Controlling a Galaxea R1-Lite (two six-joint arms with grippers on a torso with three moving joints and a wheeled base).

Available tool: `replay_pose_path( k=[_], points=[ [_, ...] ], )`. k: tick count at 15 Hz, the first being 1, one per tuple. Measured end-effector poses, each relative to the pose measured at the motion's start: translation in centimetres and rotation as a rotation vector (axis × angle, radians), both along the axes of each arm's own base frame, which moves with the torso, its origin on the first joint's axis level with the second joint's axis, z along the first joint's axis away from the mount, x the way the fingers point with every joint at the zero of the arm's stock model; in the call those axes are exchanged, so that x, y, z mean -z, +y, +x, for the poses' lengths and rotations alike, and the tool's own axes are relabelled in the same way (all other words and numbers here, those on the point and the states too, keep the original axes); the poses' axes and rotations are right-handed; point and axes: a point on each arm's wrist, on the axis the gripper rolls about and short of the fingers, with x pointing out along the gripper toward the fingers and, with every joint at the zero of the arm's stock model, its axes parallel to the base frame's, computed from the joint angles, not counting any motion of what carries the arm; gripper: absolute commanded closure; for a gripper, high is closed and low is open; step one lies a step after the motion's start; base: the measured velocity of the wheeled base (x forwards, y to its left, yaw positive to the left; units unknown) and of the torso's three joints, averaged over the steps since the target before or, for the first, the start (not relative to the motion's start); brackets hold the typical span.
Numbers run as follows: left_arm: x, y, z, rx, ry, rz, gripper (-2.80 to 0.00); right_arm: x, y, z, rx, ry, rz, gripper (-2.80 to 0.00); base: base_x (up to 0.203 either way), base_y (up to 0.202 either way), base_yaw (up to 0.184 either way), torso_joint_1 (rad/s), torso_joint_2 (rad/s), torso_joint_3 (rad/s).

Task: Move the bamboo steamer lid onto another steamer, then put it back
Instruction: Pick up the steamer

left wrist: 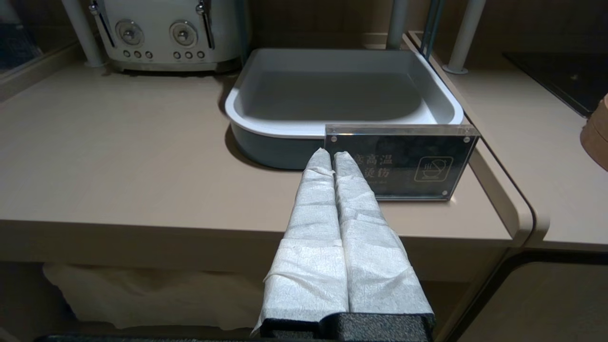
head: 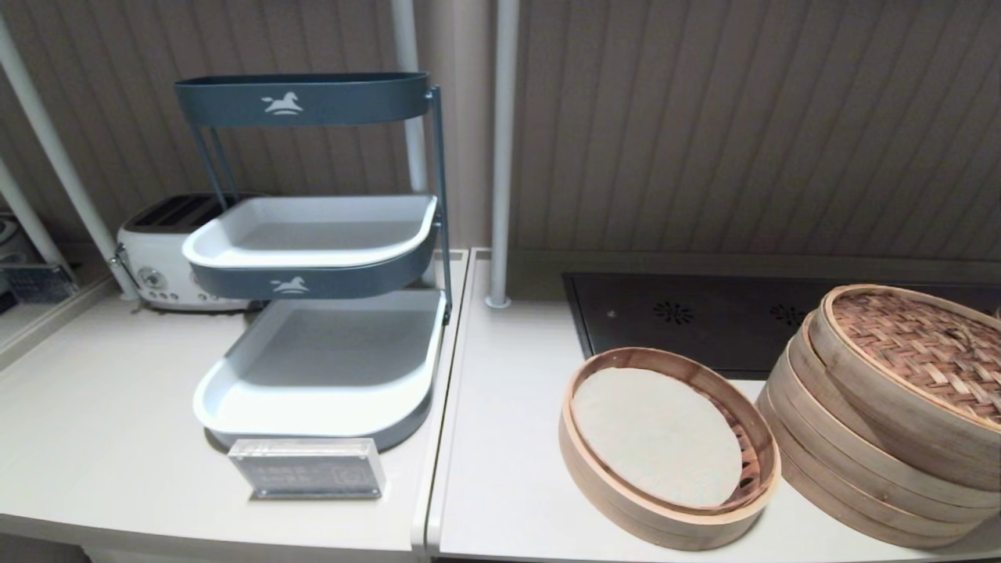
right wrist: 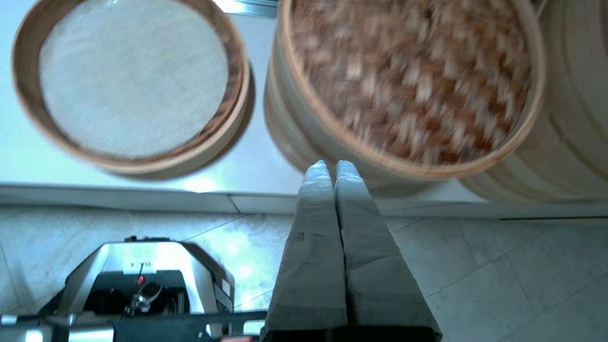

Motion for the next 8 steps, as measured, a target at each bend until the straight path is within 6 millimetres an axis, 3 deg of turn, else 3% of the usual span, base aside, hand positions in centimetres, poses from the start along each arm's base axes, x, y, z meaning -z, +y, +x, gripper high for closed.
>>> replay_pose_path(
  k=[4,8],
  points=[
    [0.0,0.0,0.0,0.0,0.0,0.0,0.0,5.7,2.3,-4.8,-0.1,0.028,0.02,0.0,0.0,0.0,0.0,0.0,0.0,0.0],
    [0.0,0.0,0.0,0.0,0.0,0.0,0.0,12.8,3.0,-6.5,-0.205,-0.005,0.044,0.0,0.0,0.0,0.0,0.0,0.0,0.0]
  ],
)
